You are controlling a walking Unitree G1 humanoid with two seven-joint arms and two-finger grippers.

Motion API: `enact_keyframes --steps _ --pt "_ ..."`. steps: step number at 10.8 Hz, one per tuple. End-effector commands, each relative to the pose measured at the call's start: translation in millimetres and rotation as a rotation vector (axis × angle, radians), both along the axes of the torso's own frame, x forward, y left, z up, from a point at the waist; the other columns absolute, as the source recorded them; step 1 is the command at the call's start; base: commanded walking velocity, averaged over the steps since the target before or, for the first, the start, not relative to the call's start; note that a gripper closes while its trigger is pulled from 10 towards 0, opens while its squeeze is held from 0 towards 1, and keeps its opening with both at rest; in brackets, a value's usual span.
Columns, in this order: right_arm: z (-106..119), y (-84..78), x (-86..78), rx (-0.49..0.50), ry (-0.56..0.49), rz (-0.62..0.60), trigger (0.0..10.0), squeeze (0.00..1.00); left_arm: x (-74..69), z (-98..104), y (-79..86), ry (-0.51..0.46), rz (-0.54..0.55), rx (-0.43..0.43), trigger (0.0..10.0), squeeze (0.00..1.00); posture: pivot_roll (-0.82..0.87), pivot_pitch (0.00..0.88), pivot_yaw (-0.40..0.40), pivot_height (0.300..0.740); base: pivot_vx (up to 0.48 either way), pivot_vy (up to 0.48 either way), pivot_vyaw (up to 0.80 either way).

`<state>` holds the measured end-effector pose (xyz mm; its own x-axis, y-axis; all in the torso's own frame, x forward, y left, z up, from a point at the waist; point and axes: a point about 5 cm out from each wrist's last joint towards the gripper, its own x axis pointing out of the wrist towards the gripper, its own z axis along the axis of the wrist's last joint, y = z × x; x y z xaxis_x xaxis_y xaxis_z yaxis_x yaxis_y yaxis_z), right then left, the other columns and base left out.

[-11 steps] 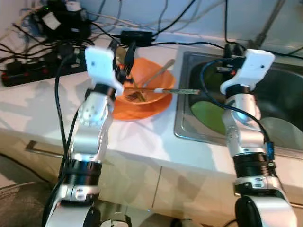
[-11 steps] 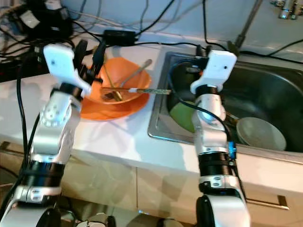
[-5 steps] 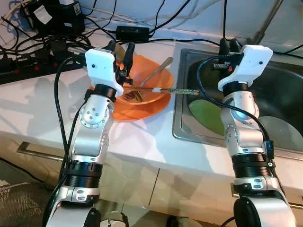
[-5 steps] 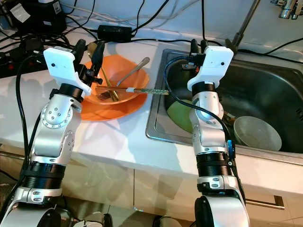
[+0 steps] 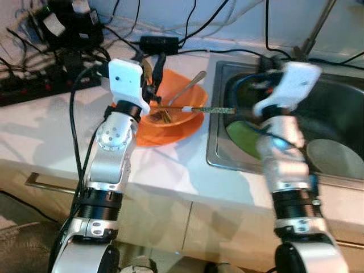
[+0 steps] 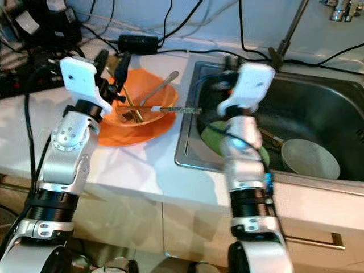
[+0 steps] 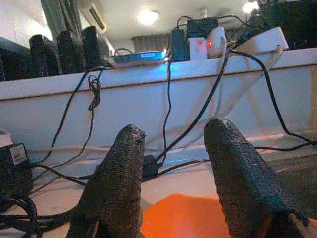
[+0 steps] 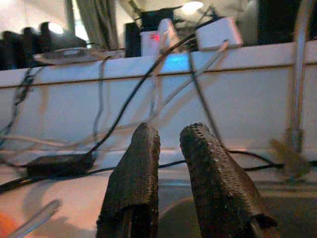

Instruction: Kitchen organization

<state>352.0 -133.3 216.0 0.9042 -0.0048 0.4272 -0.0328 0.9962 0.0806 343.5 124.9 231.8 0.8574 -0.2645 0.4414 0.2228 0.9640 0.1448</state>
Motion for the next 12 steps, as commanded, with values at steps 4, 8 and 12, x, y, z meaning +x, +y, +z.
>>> enact_keyframes --steps 4,8,12 --pt "-3.4 3.3 0.3 -0.016 0.012 0.021 10.0 0.00 4.2 -0.8 -16.3 0.028 -0.048 -0.048 10.0 0.00 0.00 0.000 0.035 0.740 0.000 0.000 0.00" --pt "5.5 -11.5 3.0 -0.052 0.001 -0.019 10.0 0.00 4.8 -14.0 -22.6 0.030 -0.043 0.025 10.0 0.00 -0.03 0.000 -0.035 0.740 0.000 0.000 0.00" --pt "6.2 -15.1 1.1 -0.062 0.012 -0.023 10.0 0.00 0.9 -13.3 -19.0 0.017 -0.015 0.030 10.0 0.00 -0.02 0.082 -0.034 0.740 0.000 -0.071 0.00"
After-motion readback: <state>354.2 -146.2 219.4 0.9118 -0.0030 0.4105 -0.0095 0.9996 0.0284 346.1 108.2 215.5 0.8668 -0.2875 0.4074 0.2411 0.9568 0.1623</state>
